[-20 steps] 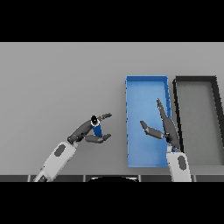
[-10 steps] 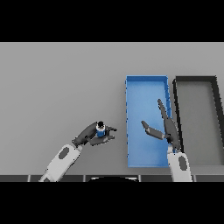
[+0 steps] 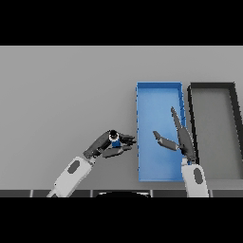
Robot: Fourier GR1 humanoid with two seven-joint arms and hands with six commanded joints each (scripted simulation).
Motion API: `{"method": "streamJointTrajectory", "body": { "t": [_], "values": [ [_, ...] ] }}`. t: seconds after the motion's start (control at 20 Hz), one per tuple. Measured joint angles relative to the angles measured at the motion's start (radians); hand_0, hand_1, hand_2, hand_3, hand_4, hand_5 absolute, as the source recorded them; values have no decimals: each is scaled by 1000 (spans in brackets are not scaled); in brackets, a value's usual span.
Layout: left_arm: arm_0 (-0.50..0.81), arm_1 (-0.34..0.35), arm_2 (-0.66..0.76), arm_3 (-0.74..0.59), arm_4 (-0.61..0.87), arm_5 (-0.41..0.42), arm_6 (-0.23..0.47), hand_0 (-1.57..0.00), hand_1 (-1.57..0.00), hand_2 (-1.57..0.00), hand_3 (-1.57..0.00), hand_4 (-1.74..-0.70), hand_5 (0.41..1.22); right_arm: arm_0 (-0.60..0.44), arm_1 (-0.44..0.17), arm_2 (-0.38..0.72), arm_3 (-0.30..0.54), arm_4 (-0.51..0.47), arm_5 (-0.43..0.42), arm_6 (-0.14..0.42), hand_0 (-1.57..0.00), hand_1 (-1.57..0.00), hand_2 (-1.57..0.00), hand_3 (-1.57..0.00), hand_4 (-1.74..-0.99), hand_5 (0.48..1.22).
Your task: Pick up the blue pipe and place it into the blue bin.
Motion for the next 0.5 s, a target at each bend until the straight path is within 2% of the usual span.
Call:
{"method": "streamJointTrajectory", "body": {
  "t": [0.1, 0.25, 0.3, 0.4, 0.5],
  "values": [
    [-31, -7, 11, -16, -4, 0, 41, -1554, -1558, -1560, -1557, -1475, 1216, -4, -7, -3, -11, -6, 7, 2, 1, 1, 1, 1, -1135, 559],
    [-45, -13, 11, -42, -19, -9, 64, -1562, -1564, -1565, -1564, -1473, 1218, 13, -12, 2, -26, 1, 8, -10, 1, 1, 1, 1, -1126, 567],
    [-53, -10, 16, -46, -15, -21, 73, -1564, -1566, -1566, -1565, -1473, 1219, 6, -7, 2, -10, 4, 4, 4, 1, 1, 1, 1, -1124, 569],
    [-61, -3, 28, -66, -2, -38, 106, -1567, -1567, -1568, -1567, -1473, 1220, 8, 0, 5, -1, 12, -4, -11, 1, 1, 1, 1, -1124, 574],
    [-56, -12, 21, -65, -8, -56, 116, -1568, -1569, -1569, -1569, -1473, 1220, 34, 17, 17, -28, 28, -23, -18, 1, 1, 1, 1, -1124, 578]
  ]
}}
